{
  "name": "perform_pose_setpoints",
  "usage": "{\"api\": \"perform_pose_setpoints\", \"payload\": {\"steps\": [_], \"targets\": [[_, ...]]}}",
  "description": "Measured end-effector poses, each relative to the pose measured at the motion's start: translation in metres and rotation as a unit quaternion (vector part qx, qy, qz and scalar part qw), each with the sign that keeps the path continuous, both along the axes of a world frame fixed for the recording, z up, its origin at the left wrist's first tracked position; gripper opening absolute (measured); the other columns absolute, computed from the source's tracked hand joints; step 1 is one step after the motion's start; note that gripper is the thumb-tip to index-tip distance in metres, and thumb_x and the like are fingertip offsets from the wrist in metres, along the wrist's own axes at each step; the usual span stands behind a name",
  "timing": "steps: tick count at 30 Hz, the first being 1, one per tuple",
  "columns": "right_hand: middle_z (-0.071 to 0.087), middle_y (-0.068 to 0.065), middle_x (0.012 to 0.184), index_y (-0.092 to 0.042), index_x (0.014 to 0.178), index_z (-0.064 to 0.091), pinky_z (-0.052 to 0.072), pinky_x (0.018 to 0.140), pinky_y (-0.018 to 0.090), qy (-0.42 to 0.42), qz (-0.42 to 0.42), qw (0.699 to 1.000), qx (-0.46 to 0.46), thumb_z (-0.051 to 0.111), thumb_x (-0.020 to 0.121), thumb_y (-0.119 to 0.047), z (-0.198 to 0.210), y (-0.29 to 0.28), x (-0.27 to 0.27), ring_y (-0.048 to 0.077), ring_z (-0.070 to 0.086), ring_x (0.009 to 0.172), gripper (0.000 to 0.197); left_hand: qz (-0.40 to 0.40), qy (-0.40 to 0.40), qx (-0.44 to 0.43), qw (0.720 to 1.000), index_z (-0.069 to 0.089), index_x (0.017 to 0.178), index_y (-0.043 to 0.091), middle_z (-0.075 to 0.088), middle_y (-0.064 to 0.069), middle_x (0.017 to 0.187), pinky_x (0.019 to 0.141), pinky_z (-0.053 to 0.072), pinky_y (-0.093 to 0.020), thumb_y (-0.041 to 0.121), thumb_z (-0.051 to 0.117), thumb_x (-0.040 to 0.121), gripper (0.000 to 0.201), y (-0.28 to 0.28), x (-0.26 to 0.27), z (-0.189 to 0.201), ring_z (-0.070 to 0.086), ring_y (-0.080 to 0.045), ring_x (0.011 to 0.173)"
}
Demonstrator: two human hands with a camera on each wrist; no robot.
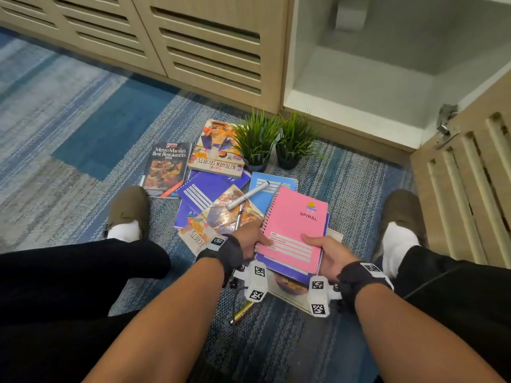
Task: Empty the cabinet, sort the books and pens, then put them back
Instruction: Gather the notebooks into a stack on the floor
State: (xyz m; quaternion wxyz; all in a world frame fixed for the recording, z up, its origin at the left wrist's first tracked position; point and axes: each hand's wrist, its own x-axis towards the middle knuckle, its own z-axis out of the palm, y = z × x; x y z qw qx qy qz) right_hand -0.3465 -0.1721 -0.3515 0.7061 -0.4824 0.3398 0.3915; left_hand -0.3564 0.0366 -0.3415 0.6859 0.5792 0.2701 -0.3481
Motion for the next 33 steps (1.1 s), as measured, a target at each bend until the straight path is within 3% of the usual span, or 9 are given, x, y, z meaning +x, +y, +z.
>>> {"api": "perform_pose_setpoints", "payload": {"steps": [2, 4, 7, 11, 18, 21, 24, 29, 33], "targets": [[0.077, 0.017, 0.100, -0.007, 0.127, 0.061, 0.060, 0.080, 0.046, 0.008, 0.004, 1.000, -0.009, 0.056, 0.097, -0.004, -0.011, 0.007, 0.000, 0.030, 0.076, 0.081, 0.030, -0.110, -0.048, 0.165, 0.979, 0.063, 0.111, 0.001, 0.066, -0.014, 0.113, 0.086, 0.055, -0.039, -0.001, 0.065, 0.084, 0.027, 0.007, 0.012, -0.001, 0.063, -0.031, 0.101], [0.073, 0.022, 0.111, -0.003, 0.129, 0.058, 0.058, 0.081, 0.047, 0.008, 0.016, 0.999, -0.042, 0.052, 0.099, 0.000, -0.025, 0.015, 0.000, 0.033, 0.073, 0.088, 0.031, -0.201, -0.095, 0.332, 0.917, 0.065, 0.091, 0.010, 0.066, -0.005, 0.093, 0.074, 0.053, -0.028, 0.021, 0.067, 0.082, 0.014, 0.024, 0.026, -0.004, 0.061, -0.023, 0.085], [0.064, 0.029, 0.127, 0.006, 0.133, 0.055, 0.054, 0.087, 0.051, -0.015, 0.013, 0.995, -0.102, 0.053, 0.096, 0.005, -0.050, 0.020, -0.003, 0.038, 0.066, 0.096, 0.037, -0.141, -0.137, 0.476, 0.857, 0.069, 0.089, 0.014, 0.071, -0.005, 0.092, 0.075, 0.053, -0.030, 0.022, 0.059, 0.084, 0.013, 0.068, 0.049, -0.003, 0.065, -0.025, 0.088], [0.070, 0.025, 0.111, 0.003, 0.119, 0.062, 0.056, 0.079, 0.047, -0.006, 0.006, 0.992, -0.127, 0.057, 0.093, 0.005, -0.063, 0.018, -0.010, 0.036, 0.067, 0.088, 0.027, -0.057, -0.114, 0.582, 0.803, 0.064, 0.102, 0.011, 0.067, -0.016, 0.101, 0.084, 0.046, -0.036, 0.013, 0.049, 0.089, 0.019, 0.134, 0.081, -0.007, 0.062, -0.031, 0.099], [0.072, 0.021, 0.111, -0.003, 0.116, 0.067, 0.056, 0.078, 0.043, 0.017, -0.030, 0.993, -0.112, 0.060, 0.088, 0.003, -0.083, 0.011, -0.016, 0.037, 0.068, 0.091, 0.029, -0.216, -0.014, 0.607, 0.764, 0.034, 0.143, 0.009, 0.046, -0.019, 0.144, 0.108, 0.035, -0.045, 0.031, 0.059, 0.087, 0.065, 0.180, 0.099, -0.045, 0.043, -0.039, 0.133], [0.072, 0.021, 0.111, -0.004, 0.116, 0.067, 0.055, 0.083, 0.046, 0.017, -0.031, 0.993, -0.115, 0.061, 0.087, 0.003, -0.086, 0.012, -0.015, 0.037, 0.068, 0.093, 0.031, -0.241, 0.013, 0.652, 0.719, 0.020, 0.151, 0.009, 0.030, -0.022, 0.153, 0.118, 0.021, -0.050, 0.047, 0.067, 0.084, 0.090, 0.175, 0.103, -0.050, 0.025, -0.040, 0.143], [0.072, 0.024, 0.111, -0.003, 0.114, 0.067, 0.053, 0.091, 0.054, 0.016, -0.028, 0.992, -0.125, 0.063, 0.086, 0.004, -0.089, 0.014, -0.013, 0.043, 0.067, 0.100, 0.029, -0.193, 0.010, 0.670, 0.717, 0.032, 0.139, 0.011, 0.051, -0.024, 0.134, 0.109, 0.035, -0.051, 0.031, 0.071, 0.076, 0.077, 0.174, 0.109, -0.041, 0.043, -0.042, 0.130], [0.070, 0.027, 0.115, 0.001, 0.116, 0.067, 0.052, 0.094, 0.061, -0.001, -0.025, 0.988, -0.154, 0.070, 0.074, 0.001, -0.099, 0.017, -0.010, 0.048, 0.067, 0.105, 0.042, -0.221, 0.050, 0.576, 0.785, 0.063, 0.118, 0.003, 0.065, -0.020, 0.114, 0.092, 0.052, -0.042, 0.021, 0.072, 0.064, 0.057, 0.186, 0.120, -0.006, 0.063, -0.038, 0.106], [0.072, 0.023, 0.108, -0.001, 0.117, 0.066, 0.054, 0.091, 0.059, -0.020, -0.013, 0.987, -0.158, 0.063, 0.082, 0.005, -0.098, 0.019, -0.007, 0.044, 0.069, 0.098, 0.036, -0.326, 0.065, 0.588, 0.738, 0.073, 0.104, 0.012, 0.063, -0.006, 0.094, 0.090, 0.055, -0.035, 0.033, 0.081, 0.069, 0.042, 0.226, 0.129, 0.002, 0.066, -0.025, 0.094]]}}
